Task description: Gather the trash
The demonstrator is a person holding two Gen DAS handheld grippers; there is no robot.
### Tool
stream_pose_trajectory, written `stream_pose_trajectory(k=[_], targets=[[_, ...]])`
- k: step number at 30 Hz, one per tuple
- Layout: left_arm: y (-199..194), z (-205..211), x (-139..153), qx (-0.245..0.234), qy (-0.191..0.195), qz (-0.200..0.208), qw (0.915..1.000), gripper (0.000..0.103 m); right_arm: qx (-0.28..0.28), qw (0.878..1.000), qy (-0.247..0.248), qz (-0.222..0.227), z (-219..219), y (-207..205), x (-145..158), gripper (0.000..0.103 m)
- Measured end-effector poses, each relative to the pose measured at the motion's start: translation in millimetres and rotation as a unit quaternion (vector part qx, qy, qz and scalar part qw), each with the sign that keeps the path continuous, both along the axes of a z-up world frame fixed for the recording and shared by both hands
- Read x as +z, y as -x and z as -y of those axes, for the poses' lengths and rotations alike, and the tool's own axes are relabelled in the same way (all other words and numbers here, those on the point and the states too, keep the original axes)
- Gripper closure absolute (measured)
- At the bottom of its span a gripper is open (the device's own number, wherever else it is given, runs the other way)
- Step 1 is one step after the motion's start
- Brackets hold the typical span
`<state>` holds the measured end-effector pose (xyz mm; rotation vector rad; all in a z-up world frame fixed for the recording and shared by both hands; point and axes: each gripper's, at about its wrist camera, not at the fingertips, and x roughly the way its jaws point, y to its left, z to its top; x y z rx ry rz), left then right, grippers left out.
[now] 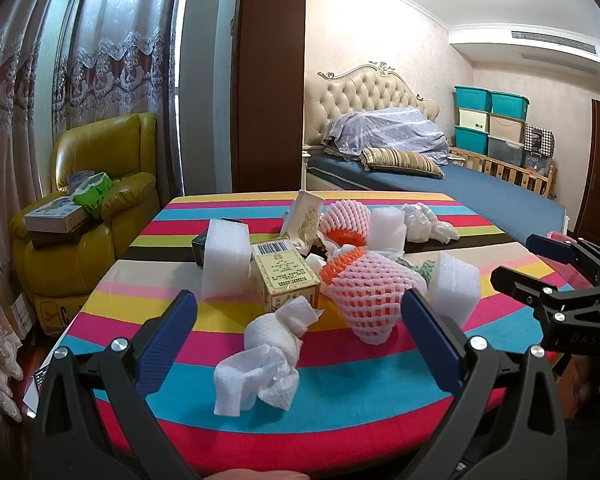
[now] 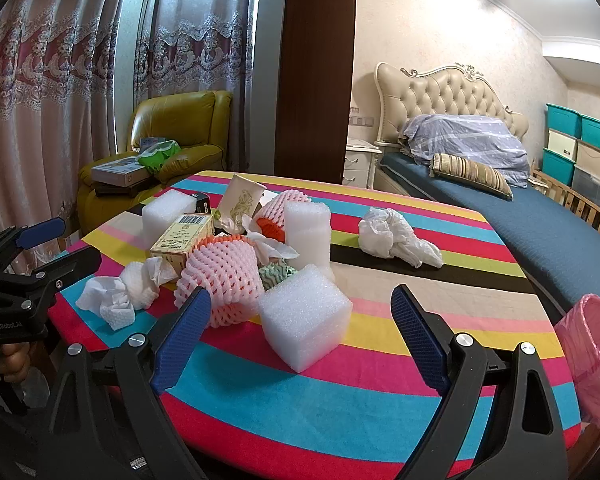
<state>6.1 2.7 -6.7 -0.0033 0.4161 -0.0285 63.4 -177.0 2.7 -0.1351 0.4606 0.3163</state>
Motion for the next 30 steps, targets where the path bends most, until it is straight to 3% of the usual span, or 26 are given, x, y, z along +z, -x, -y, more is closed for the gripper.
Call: stream_pose_trajectory(k=[30], targets=[[1.5,-0.7,0.3,-0.001,0.001,-0.001,1.0,0.004,0.004,1.0,-0.004,-0.003,-4.6,3.5,-3.1,0.017]])
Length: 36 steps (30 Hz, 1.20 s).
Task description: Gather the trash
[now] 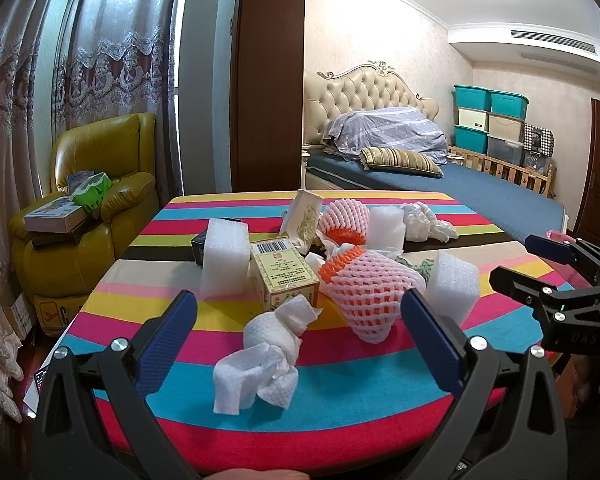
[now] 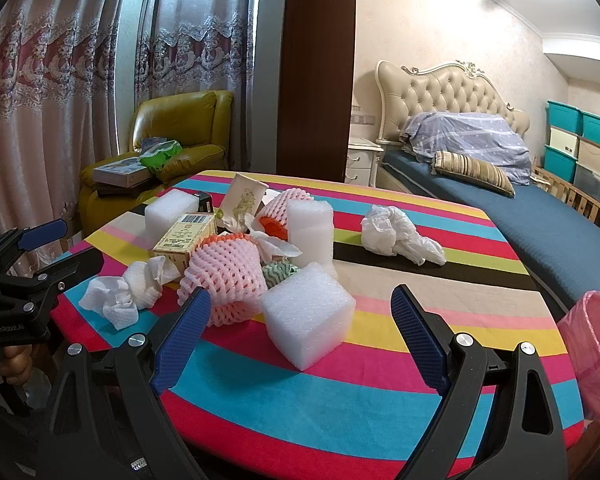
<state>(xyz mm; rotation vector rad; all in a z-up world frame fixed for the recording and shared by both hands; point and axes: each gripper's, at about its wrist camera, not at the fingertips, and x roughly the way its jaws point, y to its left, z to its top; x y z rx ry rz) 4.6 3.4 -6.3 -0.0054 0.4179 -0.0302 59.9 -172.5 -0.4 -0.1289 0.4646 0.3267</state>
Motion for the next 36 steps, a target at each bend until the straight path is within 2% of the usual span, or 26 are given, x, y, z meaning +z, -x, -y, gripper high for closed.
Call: stream_pose_trajectory(k=[36], targets=[[-1.4,-3.5,-1.0,-0.001,0.004,-0.004,1.0,0.004,-0.001,1.0,-0.006,-0.016,1.1,-3.5,-5.2,0.017]])
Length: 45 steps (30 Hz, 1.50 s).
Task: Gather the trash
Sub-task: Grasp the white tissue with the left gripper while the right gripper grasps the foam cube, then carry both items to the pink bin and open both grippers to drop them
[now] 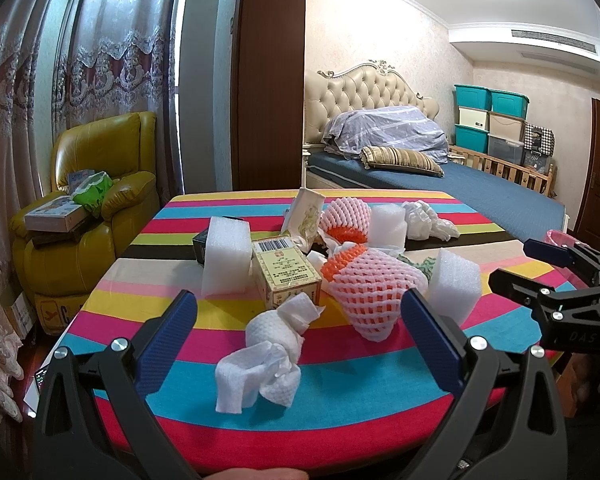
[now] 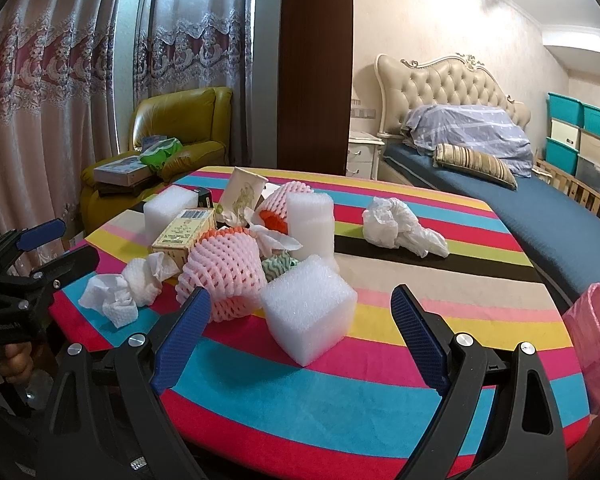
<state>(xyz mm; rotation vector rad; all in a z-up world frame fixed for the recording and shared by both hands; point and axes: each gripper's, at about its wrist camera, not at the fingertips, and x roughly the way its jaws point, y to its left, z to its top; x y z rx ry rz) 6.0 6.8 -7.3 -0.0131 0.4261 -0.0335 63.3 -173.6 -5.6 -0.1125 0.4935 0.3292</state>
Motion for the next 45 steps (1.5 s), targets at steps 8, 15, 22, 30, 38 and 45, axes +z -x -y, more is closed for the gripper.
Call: stream_pose_trajectory(k=[8,15,22,30,38,45], targets=[[-11,-31,-17,0.016,0.012,-0.038,0.9991,0.004,-0.014,0.998,0.026,-0.052,4,-28,-25,0.017],[-23,-63,-42,0.045,0.038,-0.087,0.9944,0.005,-0.014,0.994,0.038,-0.097,2,-55,-50,0.017],[-45,-44,-63,0.005,-0.002,-0.133,0.9911,0.005,0.003,0.993,0.043,-0.111,-10,-73,-58,0.017],[-73,-30,-78,-0.016,-0.029,-0.159,0.9867,0.05,0.01,0.995,0.02,-0.097,-5,-80,-54,0.033],[-72,-21,-69,-0.031,-0.027,-0.142,0.9891,0.078,-0.003,0.998,0.004,-0.059,11,-61,-42,0.036],[-54,3,-33,-0.053,-0.049,-0.084,0.9938,0.081,-0.03,0.999,-0.012,-0.032,41,-44,-26,0.036]])
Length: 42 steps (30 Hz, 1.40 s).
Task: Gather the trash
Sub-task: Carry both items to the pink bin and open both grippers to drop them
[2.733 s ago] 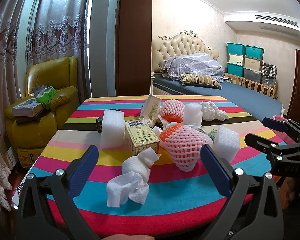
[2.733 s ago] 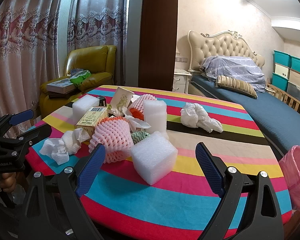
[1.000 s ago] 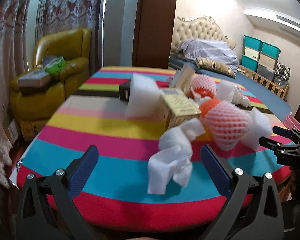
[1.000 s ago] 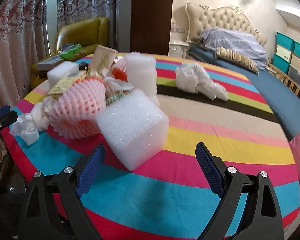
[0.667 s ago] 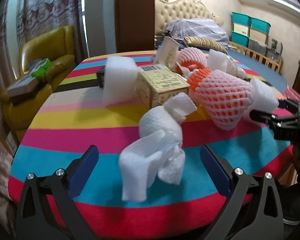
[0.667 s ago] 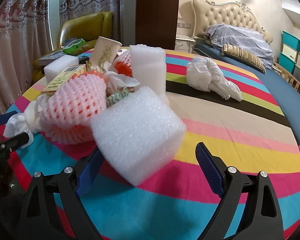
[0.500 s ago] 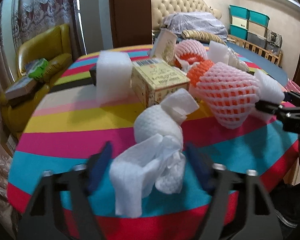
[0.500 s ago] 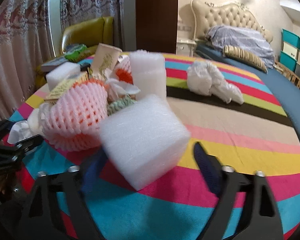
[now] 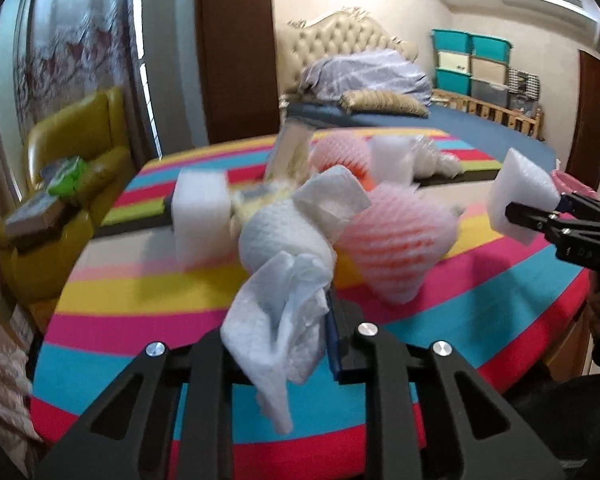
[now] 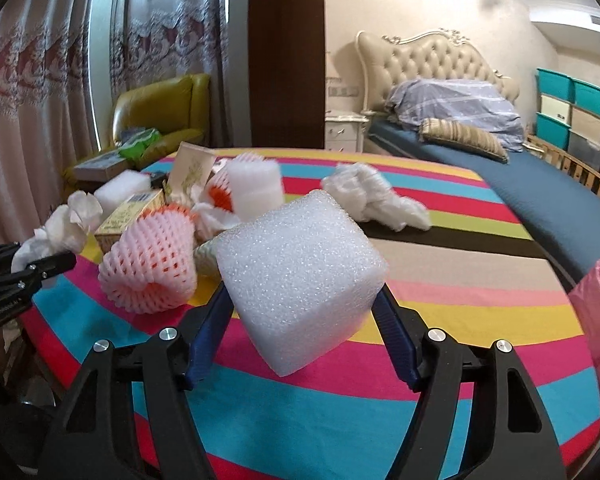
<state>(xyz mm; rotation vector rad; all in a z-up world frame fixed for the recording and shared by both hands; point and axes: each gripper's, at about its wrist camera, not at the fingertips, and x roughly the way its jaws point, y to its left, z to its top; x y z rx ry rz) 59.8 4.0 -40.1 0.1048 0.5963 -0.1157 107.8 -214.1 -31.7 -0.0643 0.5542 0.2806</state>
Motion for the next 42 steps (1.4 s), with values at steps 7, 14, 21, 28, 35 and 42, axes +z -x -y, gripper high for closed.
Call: stream_pose_trajectory(k=[7,14,21,28,35,42], targets=[[-10,52,29,-0.077,0.026,0.019,0.9965,0.081,-0.035,0.999,0.0,0.027,34,12,14,0.035],[-34,132,43,-0.169,0.033,0.026,0.9847,0.081,-0.105,0.994,-0.009,0.038,99,16,19,0.035],[-54,236,37,-0.252,0.006,0.018,0.9675,0.081,-0.196,0.98,-0.016,0.038,181,25,14,0.035],[-79,343,34,-0.333,0.01,-0.012,0.9429,0.081,-0.286,0.957,-0.025,0.034,269,36,4,0.035],[-105,474,38,-0.393,0.003,-0.017,0.9194,0.081,-0.345,0.938,-0.004,0.036,342,28,-5,0.035],[-141,586,31,-0.404,0.021,-0.036,0.914,0.08,-0.369,0.929,-0.005,0.028,407,8,-22,0.035]])
